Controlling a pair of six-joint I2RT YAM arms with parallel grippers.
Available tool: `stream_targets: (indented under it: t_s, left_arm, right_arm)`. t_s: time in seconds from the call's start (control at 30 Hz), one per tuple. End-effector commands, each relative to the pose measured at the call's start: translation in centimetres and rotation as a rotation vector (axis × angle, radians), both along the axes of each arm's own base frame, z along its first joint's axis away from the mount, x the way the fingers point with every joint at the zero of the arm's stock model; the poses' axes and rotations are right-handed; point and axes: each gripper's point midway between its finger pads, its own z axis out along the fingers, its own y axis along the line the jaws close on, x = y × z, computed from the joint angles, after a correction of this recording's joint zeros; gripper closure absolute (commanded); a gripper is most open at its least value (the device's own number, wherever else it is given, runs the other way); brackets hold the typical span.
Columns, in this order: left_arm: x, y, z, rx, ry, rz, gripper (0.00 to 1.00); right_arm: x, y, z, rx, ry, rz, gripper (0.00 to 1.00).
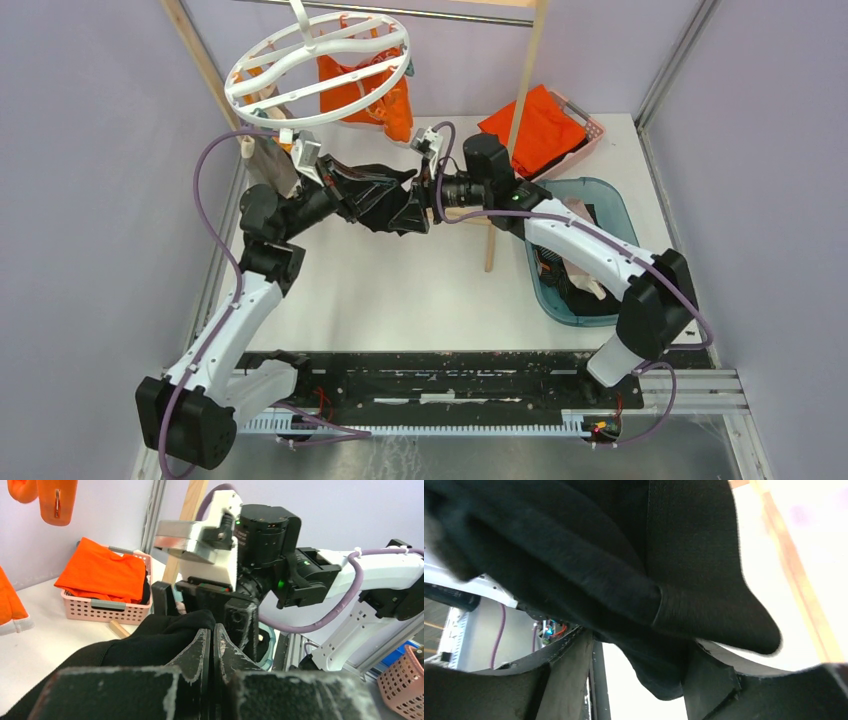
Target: Remove the underwear clipped to the hanger
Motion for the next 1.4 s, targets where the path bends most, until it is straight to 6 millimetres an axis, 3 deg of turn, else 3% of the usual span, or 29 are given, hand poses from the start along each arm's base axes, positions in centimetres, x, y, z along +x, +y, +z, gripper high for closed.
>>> stream_targets:
  t_s: [0.0, 0.27, 0.43, 0.67, 0.87, 0.97, 1.17, 1.37]
  left_arm:
    - [-0.5, 0.0, 2.2, -0.077, -0.039, -0.004, 0.97]
    - [0.0, 0.6, 0.8, -0.013, -0.061, 0.052, 0.95]
    - [0.3, 2.3, 0.5, 0.192, -0.12, 0.161, 0.52]
    - [0.6, 7.4, 2.1, 0.457, -0.211, 0.435, 0.23]
    - [0.1, 14.1, 5.9, 0.493, -0.165, 0.791, 0.2]
    - [-0.1, 16.2, 7.2, 0.439, -0.124, 0.912, 0.19]
    - [1.4, 16.3, 6.1, 0.366, -0.076, 0.954, 0.19]
    - [3.0, 16.4, 6.8, 0.286, -0.074, 0.99, 0.19]
  right_arm:
    - [-0.9, 2.1, 3.3, 0.099, -0.026, 0.074, 0.38]
    - [-1.1, 1.5, 3.0, 0.097, -0.025, 0.063, 0.98]
    - [0.2, 0.6, 2.1, 0.071, -0.027, -0.013, 0.99]
    - [0.7, 0.6, 1.4, 0.07, 0.009, -0.022, 0.99]
    - [1.2, 0.3, 1.1, 0.049, -0.005, -0.054, 0.99]
    - [1.2, 0.4, 1.4, 0.05, 0.001, -0.05, 0.99]
    - [0.6, 1.3, 1.8, 0.04, 0.016, -0.008, 0.99]
    - [-1.6, 2.9, 2.3, 0.035, 0.018, 0.075, 0.99]
